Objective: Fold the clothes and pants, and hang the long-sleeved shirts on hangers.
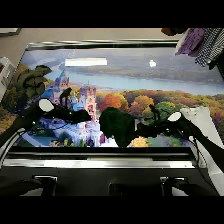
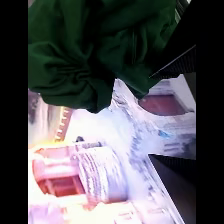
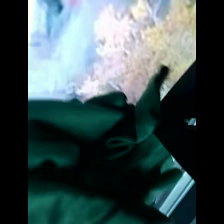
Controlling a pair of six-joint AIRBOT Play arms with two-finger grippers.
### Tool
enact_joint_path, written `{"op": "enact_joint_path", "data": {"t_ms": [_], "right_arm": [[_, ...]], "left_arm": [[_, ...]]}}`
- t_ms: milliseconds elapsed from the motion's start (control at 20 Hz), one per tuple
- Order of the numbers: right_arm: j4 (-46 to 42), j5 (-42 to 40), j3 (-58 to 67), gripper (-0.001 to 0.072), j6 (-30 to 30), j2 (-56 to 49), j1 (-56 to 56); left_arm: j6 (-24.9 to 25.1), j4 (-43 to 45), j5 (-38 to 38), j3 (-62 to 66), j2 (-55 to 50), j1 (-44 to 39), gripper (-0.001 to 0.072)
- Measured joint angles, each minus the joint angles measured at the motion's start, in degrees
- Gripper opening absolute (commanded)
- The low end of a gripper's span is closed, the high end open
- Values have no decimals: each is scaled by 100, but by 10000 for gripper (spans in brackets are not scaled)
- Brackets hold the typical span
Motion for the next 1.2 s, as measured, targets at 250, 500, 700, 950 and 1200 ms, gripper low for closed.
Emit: {"op": "enact_joint_path", "data": {"t_ms": [250,500,700,950,1200], "right_arm": [[-48,114,2,32,286,339,4],[-55,199,0,32,396,581,7],[-105,203,15,31,450,791,7],[-1449,136,841,30,896,1506,9],[-2660,72,2761,30,1132,2223,9]], "left_arm": [[693,-901,881,-468,-422,-505,489],[1152,-1738,1235,-492,-874,-737,190],[1246,-1950,1270,-341,-1014,-702,15],[1281,-1950,968,197,-442,-72,13],[1032,-1574,376,1209,682,756,14]]}}
